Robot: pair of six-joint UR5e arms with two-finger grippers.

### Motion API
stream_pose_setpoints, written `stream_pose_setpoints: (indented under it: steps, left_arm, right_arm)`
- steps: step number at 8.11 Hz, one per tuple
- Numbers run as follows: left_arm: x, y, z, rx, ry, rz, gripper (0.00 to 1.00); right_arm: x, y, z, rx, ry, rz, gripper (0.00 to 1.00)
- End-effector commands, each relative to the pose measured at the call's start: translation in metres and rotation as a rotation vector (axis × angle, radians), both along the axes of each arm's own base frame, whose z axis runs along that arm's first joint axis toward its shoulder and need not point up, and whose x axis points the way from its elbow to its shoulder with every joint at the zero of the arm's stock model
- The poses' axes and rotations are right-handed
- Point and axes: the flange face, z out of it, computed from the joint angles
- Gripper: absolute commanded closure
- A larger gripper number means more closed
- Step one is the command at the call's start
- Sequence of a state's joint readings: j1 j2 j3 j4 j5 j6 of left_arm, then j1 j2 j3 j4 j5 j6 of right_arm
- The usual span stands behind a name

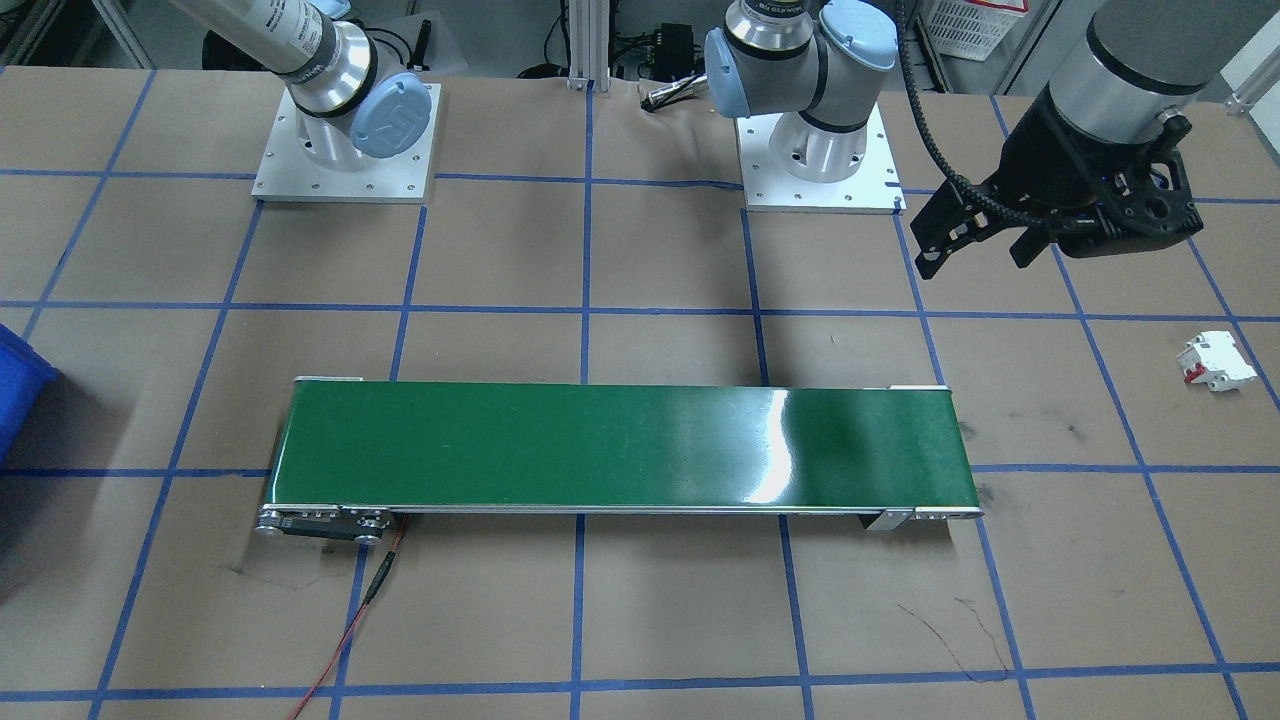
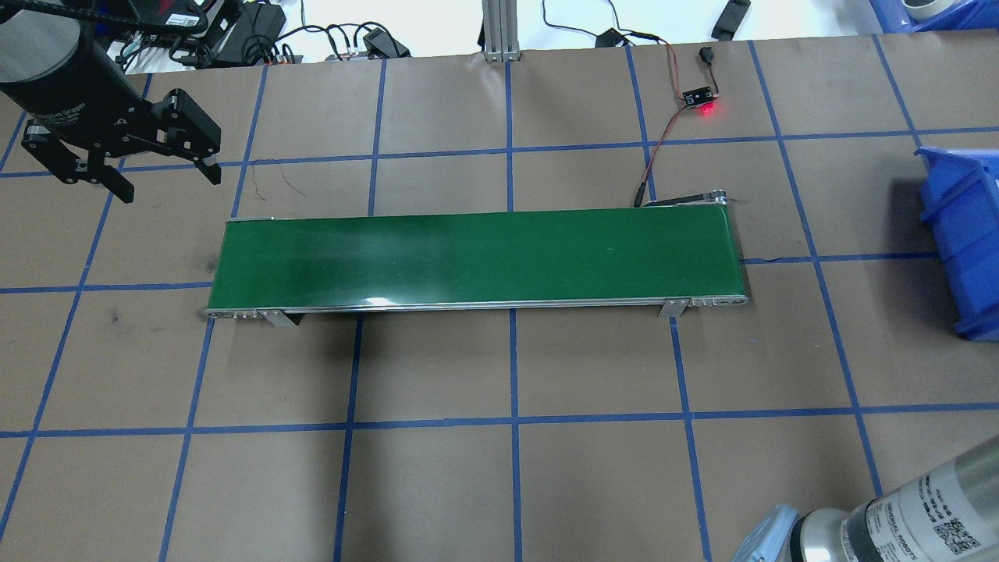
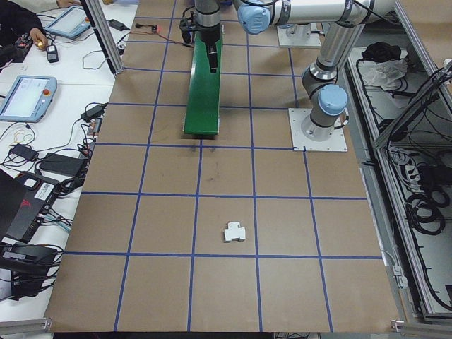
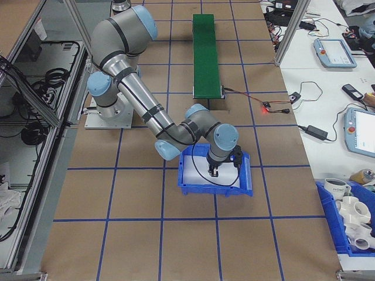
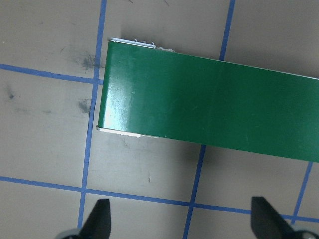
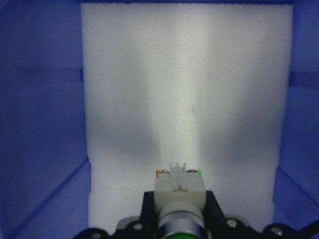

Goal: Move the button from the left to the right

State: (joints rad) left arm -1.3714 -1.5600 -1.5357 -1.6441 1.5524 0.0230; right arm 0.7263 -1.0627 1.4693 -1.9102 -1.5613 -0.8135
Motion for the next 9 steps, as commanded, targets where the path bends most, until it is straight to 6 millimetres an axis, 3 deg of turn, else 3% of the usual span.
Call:
stream_pose_setpoints:
  steps: [1, 3, 4, 6, 7, 9]
  left_arm:
    - [0.0, 0.0, 0.0, -0.004, -0.001, 0.0, 0.0]
    - [0.0, -0.001, 0.0, -0.003, -0.001, 0.0, 0.0]
    - [0.0, -0.001, 0.0, -0.003, -0.001, 0.0, 0.0]
    - [0.0, 0.0, 0.0, -0.004, -0.001, 0.0, 0.0]
    - [0.0, 0.0, 0.0, -0.004, -0.001, 0.0, 0.0]
    - [0.0, -0.001, 0.0, -0.003, -0.001, 0.0, 0.0]
  right_arm:
    - [0.004, 0.001, -0.019, -0.018, -0.012, 0.023, 0.48]
    - [0.002, -0.002, -0.026, -0.032, 0.001, 0.046, 0.45]
    - [0.001, -0.001, -0.02, -0.039, 0.008, 0.051, 0.18]
    - [0.007, 0.004, 0.01, -0.056, 0.029, 0.044, 0.0]
    - [0.015, 0.011, 0.015, -0.027, -0.007, 0.034, 0.0]
    - [0.037, 0.025, 0.059, -0.013, -0.021, 0.039, 0.0]
